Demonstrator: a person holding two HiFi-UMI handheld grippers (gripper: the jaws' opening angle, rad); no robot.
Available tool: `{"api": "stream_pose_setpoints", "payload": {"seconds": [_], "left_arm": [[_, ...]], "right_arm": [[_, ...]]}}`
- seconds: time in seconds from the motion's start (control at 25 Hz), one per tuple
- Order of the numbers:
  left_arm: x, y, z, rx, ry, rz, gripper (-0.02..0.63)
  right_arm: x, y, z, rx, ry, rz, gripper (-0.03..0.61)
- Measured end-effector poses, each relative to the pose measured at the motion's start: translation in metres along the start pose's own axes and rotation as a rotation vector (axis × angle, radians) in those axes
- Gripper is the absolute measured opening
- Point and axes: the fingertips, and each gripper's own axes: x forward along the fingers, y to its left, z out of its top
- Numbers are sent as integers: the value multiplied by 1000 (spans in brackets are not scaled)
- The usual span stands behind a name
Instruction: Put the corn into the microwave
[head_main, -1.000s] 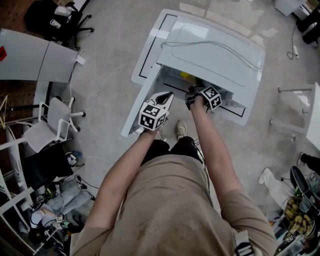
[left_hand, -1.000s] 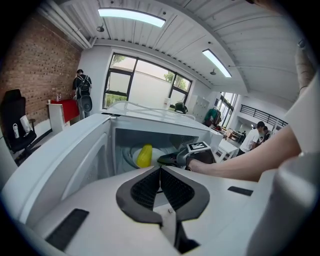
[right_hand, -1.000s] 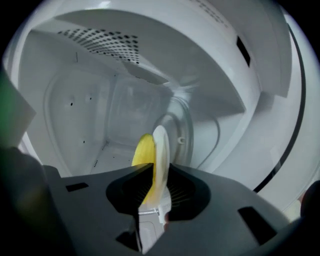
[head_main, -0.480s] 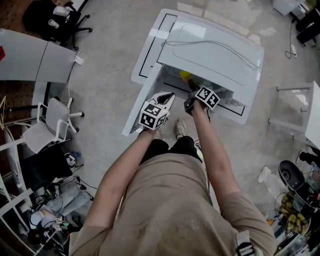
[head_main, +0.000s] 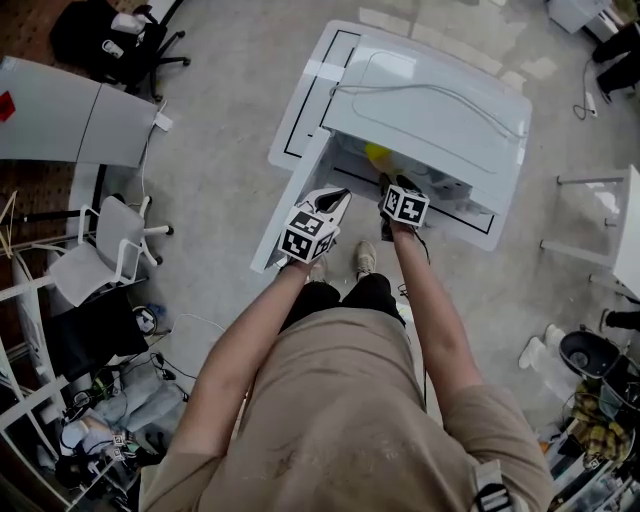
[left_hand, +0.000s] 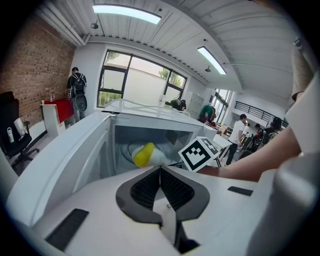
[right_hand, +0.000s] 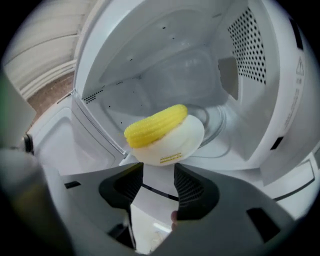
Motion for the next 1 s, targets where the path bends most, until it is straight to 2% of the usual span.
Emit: {"api": "stream_pose_setpoints", "payload": {"seconds": [0.12,0.24,0.6,0.76,0.88,1.0], "left_arm": [[-1,-2,1,2,-2,-3,2],[-1,-7,0,1,0,-10,2],[-2,-17,-2,5,3,-22,2],[-5,-19,0,5,0,-24,2],[-4,-21,1,3,-6,-25,2],[-8,-26,2,1,-24,-30,2]], "right_arm": [[1,-2,2,-80,-2,-60,196],[7,-5,5,-100,-5,-78,196],[8,-4,24,-50,32,-132,195],[13,-15,23,18,30,-189,196],[5,-9,30,36,41,-172,196],[2,-3,27,-27,17,-131,196]]}}
